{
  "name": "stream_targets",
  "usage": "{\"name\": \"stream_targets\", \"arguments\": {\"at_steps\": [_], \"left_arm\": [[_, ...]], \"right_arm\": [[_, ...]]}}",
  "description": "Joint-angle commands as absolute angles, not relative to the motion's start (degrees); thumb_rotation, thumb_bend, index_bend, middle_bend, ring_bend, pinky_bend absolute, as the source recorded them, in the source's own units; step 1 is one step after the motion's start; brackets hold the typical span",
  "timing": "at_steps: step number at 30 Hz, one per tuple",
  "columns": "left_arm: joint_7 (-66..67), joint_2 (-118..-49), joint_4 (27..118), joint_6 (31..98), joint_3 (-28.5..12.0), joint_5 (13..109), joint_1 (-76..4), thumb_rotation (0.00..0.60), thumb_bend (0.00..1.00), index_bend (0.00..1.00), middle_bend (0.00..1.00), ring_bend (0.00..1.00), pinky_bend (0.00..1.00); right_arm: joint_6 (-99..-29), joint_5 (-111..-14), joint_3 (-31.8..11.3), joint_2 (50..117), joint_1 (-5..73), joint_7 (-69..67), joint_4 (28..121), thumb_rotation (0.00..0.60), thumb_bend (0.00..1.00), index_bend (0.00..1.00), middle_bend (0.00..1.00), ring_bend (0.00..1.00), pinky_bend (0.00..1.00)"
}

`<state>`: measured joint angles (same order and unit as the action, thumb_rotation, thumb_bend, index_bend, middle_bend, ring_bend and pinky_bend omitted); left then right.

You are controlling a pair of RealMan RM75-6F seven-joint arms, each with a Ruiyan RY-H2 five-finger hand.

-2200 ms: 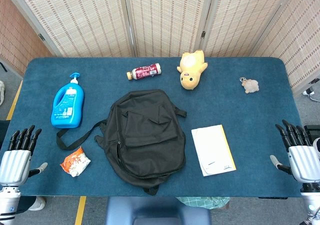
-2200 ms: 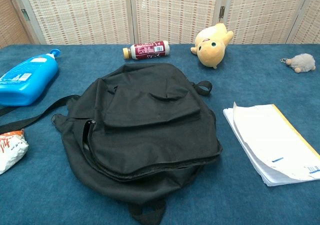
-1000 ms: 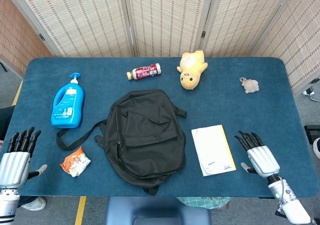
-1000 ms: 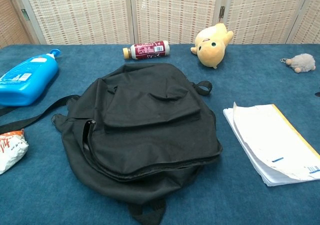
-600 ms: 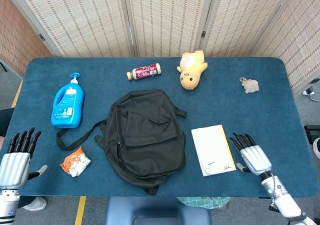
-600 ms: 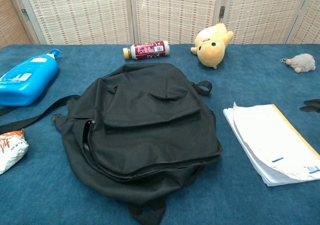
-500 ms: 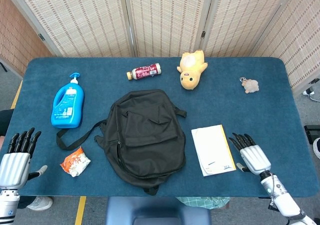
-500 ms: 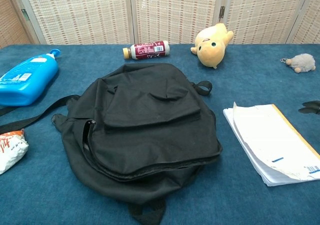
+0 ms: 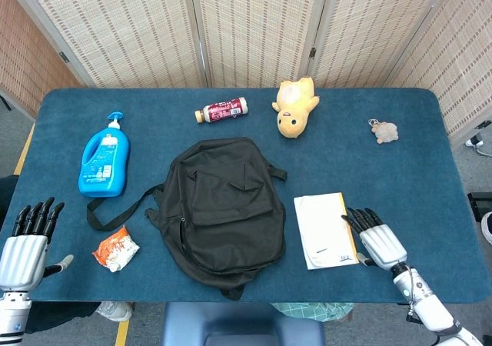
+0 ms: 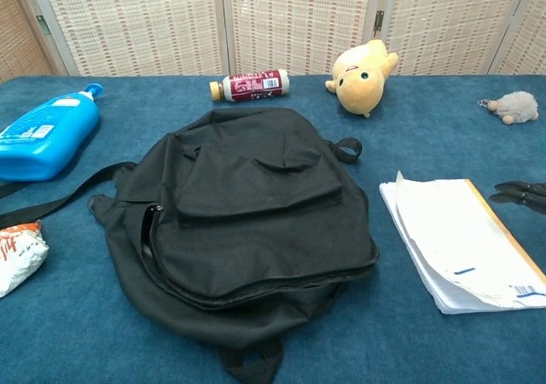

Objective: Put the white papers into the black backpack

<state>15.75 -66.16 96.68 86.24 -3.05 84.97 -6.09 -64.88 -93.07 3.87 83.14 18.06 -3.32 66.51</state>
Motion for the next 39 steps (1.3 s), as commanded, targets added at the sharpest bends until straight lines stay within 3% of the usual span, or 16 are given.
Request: {"name": "stream_targets", "arguments": {"at_steps": [1,12,25,39], "left_arm": [[15.7,-66.2,96.6,86.1,-3.0,84.8,-6.0,0.6,0.12,0.07,0.06,0.05,0.0],[15.1,-66.3,96.2,86.3,-2.8,85.0,-5.8,0.6,0.12,0.06,0.06,0.05,0.0],[14.7,-66.1,97.3,86.1,-2.5,85.8,-6.0,0.6,0.12,0.06,0.06,0.05,0.0],[14.3,-65.3,98.9,85.8,-2.2,86.3,-5.9,0.6,0.12,0.06,0.06,0.05,0.0]], "right_arm": [[-65.4,-94.1,4.4,83.1,18.5,-2.5,67.9,0.6,0.3,0.0,0.01,0.03,0.0],[-69.7,-97.6,5.3,82.1,18.8,-0.6,71.1,0.6,0.3,0.0,0.02,0.04,0.0],[-77.2,-100.9,6.4,87.1,17.5,-7.0,52.9,0.6,0.3,0.01,0.07,0.09,0.0],[-79.3,-102.3,8.3,93.3,16.7,-11.7,42.7,0.6,0.31,0.02,0.07,0.09,0.0]]}}
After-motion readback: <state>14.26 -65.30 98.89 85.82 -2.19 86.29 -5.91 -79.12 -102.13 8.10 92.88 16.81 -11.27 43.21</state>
